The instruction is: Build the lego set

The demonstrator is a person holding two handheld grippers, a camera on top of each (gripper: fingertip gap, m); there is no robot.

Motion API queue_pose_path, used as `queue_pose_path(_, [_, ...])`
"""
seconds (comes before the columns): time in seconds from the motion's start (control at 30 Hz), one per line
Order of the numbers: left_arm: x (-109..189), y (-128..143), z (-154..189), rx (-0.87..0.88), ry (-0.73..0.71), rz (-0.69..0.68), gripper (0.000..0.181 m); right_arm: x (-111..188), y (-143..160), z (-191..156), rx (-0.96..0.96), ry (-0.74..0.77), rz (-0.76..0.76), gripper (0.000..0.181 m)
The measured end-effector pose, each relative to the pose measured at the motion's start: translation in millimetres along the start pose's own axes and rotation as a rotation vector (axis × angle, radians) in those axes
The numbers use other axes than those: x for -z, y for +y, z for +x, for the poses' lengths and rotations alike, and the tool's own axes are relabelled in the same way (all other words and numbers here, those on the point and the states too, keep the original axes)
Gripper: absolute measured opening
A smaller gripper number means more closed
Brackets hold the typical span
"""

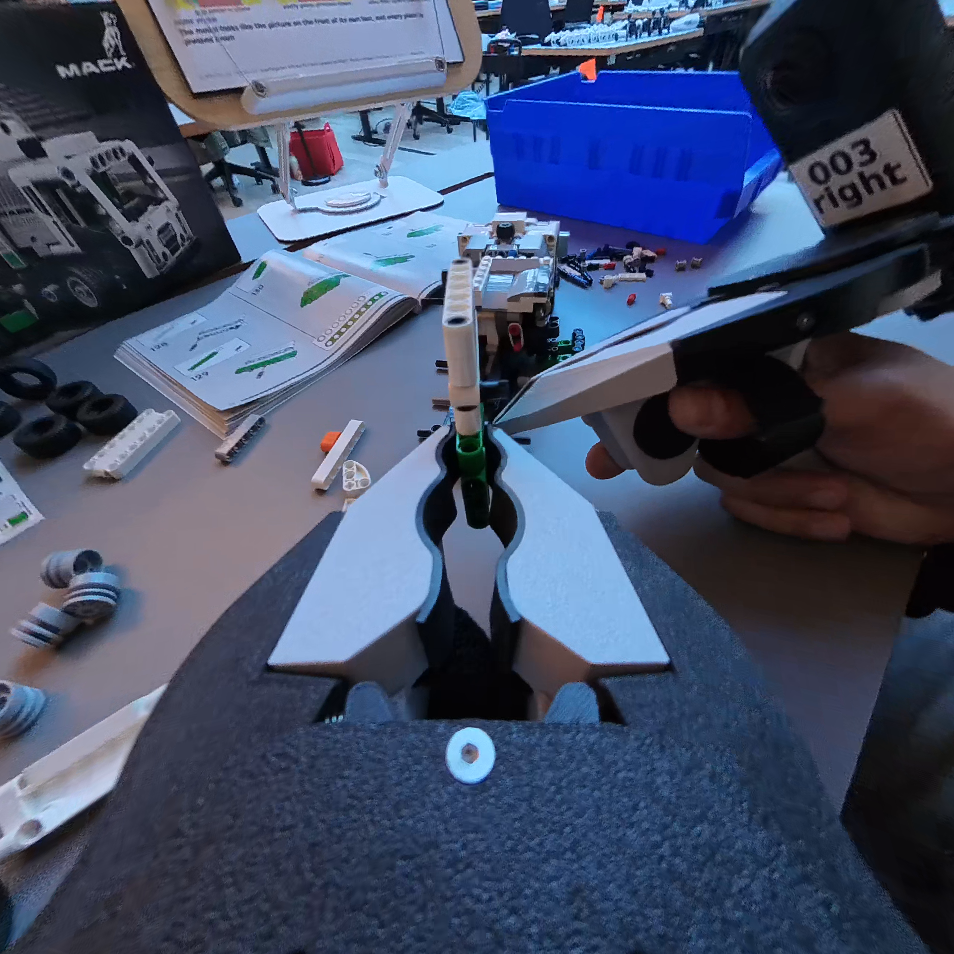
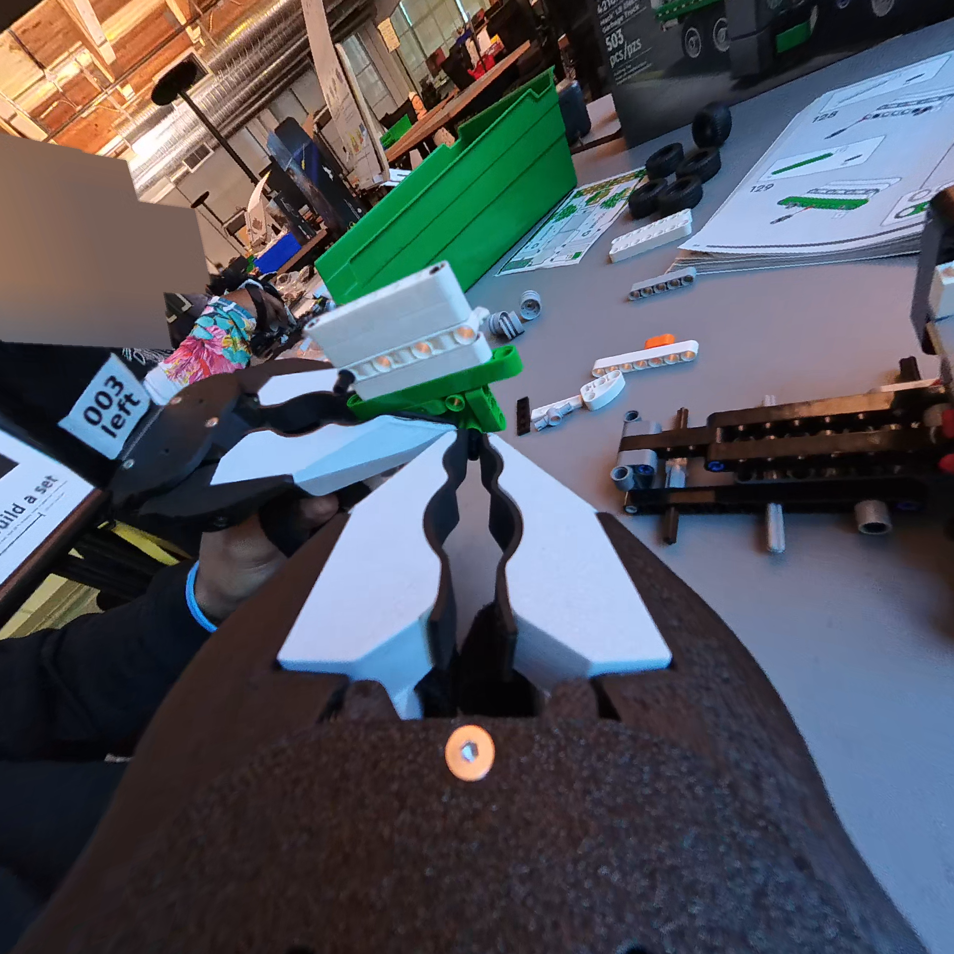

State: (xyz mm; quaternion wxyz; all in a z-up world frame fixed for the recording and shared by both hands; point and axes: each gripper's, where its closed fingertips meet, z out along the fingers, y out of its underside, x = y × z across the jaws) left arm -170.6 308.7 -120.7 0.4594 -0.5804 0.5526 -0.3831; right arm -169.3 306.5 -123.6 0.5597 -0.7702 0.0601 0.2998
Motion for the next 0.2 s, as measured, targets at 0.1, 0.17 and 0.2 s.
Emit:
queue_pose_path(0.1, [-2.8,-2.3,-2.7,0.073,0.000,0.009,0.006,-0.8,-3.8,2.3,-0.002,0.042,0.038,0.003])
queue_pose_path(0.17, [-3.9,-4.1,-4.3,0.128,0.012,0.019,0.006,-0.9,-6.7,2.9,-0.001,0.061,0.064,0.003])
queue_pose_path(0.2, [-4.7,-3.7,-4.7,0.146,0.018,0.016,0.006,-1.3,-6.7,3.5,0.002,0.070,0.064,0.003])
